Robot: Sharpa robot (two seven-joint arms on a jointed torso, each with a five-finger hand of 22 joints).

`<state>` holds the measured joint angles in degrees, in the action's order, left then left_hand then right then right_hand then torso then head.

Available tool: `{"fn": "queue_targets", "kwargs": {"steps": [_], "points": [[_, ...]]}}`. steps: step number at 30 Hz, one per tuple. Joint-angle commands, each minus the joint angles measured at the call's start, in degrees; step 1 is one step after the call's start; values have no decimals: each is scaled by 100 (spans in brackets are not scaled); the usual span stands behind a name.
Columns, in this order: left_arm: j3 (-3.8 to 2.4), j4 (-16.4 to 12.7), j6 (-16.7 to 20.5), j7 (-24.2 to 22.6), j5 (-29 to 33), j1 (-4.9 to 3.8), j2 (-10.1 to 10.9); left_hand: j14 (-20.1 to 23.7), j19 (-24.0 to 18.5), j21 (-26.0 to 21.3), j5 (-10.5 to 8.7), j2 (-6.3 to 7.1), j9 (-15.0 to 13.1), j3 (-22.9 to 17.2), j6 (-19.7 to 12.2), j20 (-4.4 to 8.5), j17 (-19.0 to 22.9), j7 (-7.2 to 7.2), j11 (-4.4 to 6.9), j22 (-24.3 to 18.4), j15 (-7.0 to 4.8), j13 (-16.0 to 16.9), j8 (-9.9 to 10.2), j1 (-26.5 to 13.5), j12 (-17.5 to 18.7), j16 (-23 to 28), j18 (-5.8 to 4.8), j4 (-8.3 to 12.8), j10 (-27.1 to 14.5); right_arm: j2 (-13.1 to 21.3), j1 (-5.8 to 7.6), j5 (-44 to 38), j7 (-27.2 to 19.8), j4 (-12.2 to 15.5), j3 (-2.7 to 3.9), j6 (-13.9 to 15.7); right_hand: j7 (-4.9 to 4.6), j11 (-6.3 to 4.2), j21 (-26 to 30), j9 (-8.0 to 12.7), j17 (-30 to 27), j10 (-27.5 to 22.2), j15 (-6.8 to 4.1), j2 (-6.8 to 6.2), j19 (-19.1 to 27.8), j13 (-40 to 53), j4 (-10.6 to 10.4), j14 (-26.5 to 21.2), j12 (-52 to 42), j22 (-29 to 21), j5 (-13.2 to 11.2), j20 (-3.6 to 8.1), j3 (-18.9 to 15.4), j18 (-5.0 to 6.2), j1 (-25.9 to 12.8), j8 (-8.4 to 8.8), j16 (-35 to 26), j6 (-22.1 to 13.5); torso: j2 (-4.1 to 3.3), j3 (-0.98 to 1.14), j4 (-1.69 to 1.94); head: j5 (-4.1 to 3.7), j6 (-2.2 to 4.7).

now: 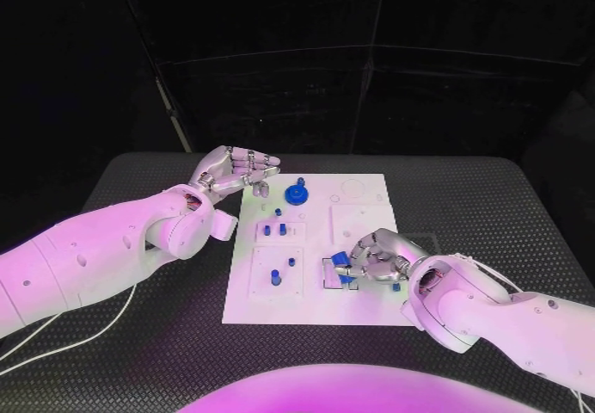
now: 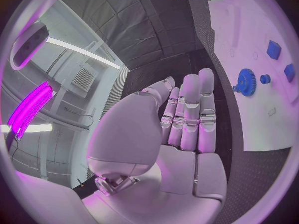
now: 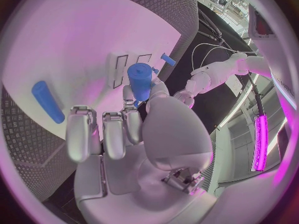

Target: Assemble the parts on the task board

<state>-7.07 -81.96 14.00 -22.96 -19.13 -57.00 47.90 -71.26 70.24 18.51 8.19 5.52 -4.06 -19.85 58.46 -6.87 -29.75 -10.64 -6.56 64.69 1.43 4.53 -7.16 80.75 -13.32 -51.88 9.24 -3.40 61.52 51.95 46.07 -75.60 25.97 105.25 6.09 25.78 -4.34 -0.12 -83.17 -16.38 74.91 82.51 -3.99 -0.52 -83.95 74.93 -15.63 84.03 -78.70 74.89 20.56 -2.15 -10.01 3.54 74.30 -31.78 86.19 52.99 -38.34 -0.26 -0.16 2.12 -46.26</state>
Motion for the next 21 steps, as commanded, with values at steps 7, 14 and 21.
{"fn": "queue_targets", "kwargs": {"steps": [7,14,21], "points": [[-5,-13,-69,-7,19,-8,-16,49,-37,-34,-2,-7,-6,5,-44,-22,8,-8,3,-5,4,-2,-28,-66,-28,36,111,-26,-24,-156,8,13,237,-94,2,-300,65,-57,-20,-18,636,7,-53,20,-95,77,-84,431,51,11,-295,52,-240,-66,-301,-94,18,19,5,2,-9,9,-23],[-5,-12,-74,-1,19,-8,-18,49,-37,-34,-2,-7,-6,5,-44,-22,8,-8,3,-5,4,-2,-28,-66,-28,36,111,-26,-24,-174,8,-68,336,-108,1,-283,104,-87,-12,-49,624,5,-81,-322,-88,78,-124,428,97,9,-1442,76,-379,-64,-912,-202,5,29,7,5,-11,13,-32],[-5,-8,-75,1,19,-8,-20,49,-37,-34,-2,-7,-6,5,-44,-22,8,-8,3,-5,4,-2,-28,-66,-28,36,111,-26,-24,-180,8,-128,351,-113,1,-207,117,-101,4,-61,606,-11,-94,-839,-79,60,-143,424,149,-11,-1768,92,-109,-59,-1372,-261,-10,12,8,3,-10,9,-31]]}}
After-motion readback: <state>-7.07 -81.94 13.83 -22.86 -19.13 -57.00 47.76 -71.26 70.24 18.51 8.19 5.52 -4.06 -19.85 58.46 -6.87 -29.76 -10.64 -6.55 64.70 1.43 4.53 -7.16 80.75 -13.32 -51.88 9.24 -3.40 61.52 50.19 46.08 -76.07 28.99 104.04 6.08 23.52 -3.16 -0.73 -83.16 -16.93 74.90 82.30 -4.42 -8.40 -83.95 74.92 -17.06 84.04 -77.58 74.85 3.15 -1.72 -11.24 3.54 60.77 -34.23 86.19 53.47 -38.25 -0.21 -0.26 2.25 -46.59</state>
